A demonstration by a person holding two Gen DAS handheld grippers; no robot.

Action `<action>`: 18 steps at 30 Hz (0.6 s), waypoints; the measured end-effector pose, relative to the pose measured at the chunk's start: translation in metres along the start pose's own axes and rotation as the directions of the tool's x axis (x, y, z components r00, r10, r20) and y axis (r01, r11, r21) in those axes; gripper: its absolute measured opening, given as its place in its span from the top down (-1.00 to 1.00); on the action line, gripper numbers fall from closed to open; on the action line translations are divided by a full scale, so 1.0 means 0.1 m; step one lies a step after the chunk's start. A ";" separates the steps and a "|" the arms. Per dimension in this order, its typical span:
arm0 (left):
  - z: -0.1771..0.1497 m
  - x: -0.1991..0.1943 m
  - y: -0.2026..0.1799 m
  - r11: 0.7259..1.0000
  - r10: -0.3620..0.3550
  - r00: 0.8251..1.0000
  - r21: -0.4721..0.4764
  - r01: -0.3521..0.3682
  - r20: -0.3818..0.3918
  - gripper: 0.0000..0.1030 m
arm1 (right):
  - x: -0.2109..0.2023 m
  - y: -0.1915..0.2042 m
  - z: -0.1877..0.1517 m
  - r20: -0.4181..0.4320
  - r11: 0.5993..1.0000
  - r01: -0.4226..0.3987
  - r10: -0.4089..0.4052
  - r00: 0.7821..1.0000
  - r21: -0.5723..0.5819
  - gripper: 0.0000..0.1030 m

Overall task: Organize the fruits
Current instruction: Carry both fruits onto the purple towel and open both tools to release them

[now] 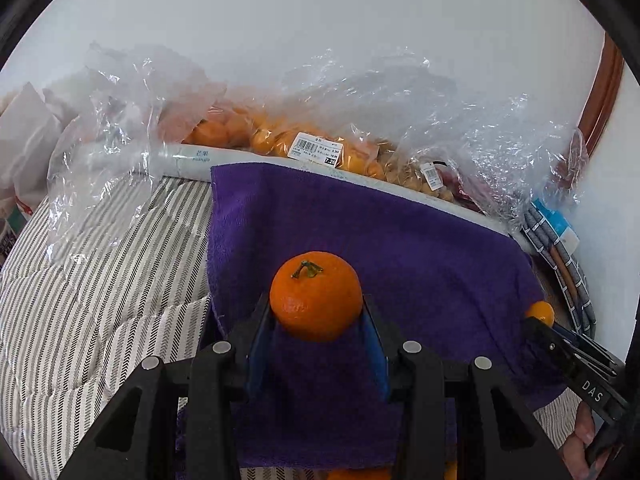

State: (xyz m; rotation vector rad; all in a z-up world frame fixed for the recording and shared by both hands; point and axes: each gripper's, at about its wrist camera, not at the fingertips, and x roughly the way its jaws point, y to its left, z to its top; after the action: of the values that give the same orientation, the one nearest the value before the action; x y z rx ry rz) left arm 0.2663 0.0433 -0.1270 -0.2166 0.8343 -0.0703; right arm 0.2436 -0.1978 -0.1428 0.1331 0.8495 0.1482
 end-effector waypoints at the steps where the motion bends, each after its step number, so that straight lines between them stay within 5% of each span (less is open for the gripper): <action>1: 0.00 0.01 -0.01 1.000 0.007 1.000 0.004 -0.007 -0.004 0.23 | 0.01 0.01 -0.01 -0.003 1.000 0.004 -0.004 1.000 -0.006 0.31; 18: -0.06 0.07 -0.10 0.999 0.019 0.998 0.050 -0.016 -0.052 0.22 | 0.10 0.11 -0.07 -0.040 0.999 0.029 -0.031 0.999 -0.044 0.22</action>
State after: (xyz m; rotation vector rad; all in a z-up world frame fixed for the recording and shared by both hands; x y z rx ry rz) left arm 0.2673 0.0319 -0.1338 -0.1617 0.8853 -0.0802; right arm 0.2442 -0.1850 -0.1527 0.0768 0.8881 0.1415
